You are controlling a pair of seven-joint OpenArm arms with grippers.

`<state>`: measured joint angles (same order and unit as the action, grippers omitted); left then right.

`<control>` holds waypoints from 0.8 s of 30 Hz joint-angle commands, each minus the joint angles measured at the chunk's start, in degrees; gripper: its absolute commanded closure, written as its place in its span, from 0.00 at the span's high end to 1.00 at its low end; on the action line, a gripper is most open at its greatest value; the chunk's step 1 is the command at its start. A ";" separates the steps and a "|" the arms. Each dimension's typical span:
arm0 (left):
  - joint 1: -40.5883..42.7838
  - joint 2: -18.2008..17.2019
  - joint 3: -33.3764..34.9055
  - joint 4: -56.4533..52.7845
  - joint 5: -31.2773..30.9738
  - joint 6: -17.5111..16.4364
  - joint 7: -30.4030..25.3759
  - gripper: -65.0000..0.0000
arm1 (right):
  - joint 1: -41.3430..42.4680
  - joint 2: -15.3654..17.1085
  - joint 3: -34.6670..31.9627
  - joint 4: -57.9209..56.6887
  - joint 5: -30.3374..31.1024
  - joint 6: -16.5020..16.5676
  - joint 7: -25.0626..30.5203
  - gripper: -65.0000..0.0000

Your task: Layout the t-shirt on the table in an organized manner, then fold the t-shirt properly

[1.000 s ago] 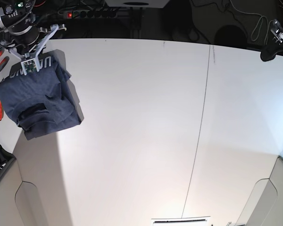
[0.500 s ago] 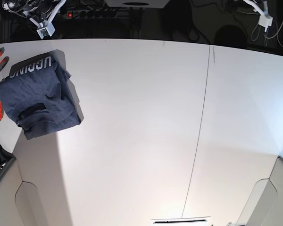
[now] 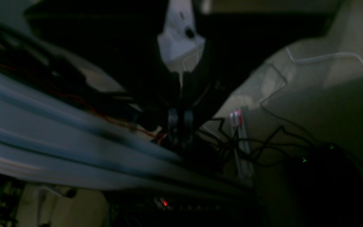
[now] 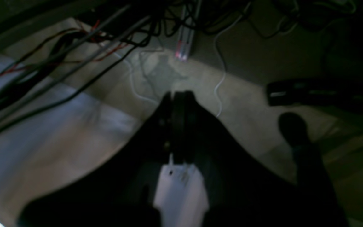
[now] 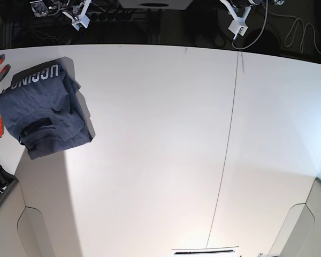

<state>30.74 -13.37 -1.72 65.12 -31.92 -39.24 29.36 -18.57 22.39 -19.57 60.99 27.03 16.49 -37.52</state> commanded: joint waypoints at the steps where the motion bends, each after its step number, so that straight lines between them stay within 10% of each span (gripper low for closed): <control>1: 0.87 0.24 -0.13 0.07 1.33 -0.76 -1.73 0.00 | -0.15 0.74 -1.20 0.33 0.22 -1.99 1.49 0.10; 9: 0.83 1.66 -0.11 -1.40 16.37 -0.66 -14.58 0.00 | 0.13 -1.38 -6.38 0.17 0.20 -7.67 12.20 0.23; 16: -0.07 2.43 -0.11 -2.71 20.44 25.07 -15.98 0.00 | 2.08 -5.86 -6.38 -6.36 0.15 -11.63 12.24 0.23; 24: -6.10 5.53 -0.11 -16.68 23.67 27.23 -18.10 0.00 | 11.02 -10.64 -6.40 -27.08 0.59 -11.89 21.86 0.23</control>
<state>24.34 -8.01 -1.89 47.94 -8.01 -11.97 11.57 -7.77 11.53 -26.02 33.28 27.51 4.71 -15.42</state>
